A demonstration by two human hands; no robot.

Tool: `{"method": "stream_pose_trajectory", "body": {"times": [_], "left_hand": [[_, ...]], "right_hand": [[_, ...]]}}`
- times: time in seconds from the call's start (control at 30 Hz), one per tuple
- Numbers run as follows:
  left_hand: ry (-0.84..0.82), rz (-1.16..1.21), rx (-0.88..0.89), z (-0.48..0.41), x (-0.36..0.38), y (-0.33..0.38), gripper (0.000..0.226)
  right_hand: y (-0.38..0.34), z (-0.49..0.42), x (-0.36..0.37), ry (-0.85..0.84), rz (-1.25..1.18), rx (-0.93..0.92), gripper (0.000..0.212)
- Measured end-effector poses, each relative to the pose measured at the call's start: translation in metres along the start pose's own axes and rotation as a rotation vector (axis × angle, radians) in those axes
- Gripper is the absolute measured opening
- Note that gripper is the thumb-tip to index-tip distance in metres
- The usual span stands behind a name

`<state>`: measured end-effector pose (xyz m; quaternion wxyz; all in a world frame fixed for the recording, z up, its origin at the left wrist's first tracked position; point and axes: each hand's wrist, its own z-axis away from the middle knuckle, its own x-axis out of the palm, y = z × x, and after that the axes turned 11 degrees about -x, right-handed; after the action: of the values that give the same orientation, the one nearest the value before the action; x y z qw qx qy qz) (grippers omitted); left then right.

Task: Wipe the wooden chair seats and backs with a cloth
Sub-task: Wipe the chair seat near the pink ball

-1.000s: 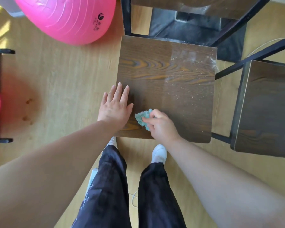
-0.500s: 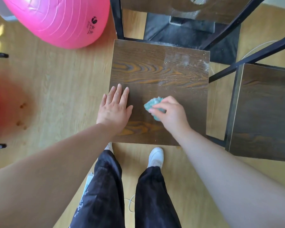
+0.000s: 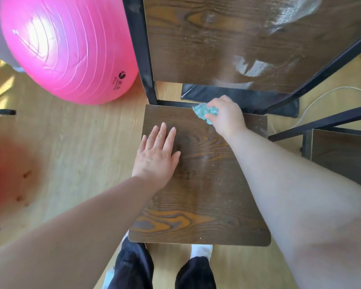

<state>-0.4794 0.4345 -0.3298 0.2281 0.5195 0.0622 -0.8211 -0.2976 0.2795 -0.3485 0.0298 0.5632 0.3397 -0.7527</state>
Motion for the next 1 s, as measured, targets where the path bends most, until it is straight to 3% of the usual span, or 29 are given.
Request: {"method": "stream_pose_trajectory", "body": {"times": [0.3,1.0], "left_hand": [[-0.027,-0.002,-0.009,0.006,-0.005,-0.006,0.063],[-0.051,0.008,-0.009,0.115,0.046,-0.011,0.062]], "right_hand": [[-0.004,0.037,0.005,-0.01,-0.102,-0.005,0.024],[-0.052,0.292,0.066,-0.184,-0.167,-0.178,0.026]]}}
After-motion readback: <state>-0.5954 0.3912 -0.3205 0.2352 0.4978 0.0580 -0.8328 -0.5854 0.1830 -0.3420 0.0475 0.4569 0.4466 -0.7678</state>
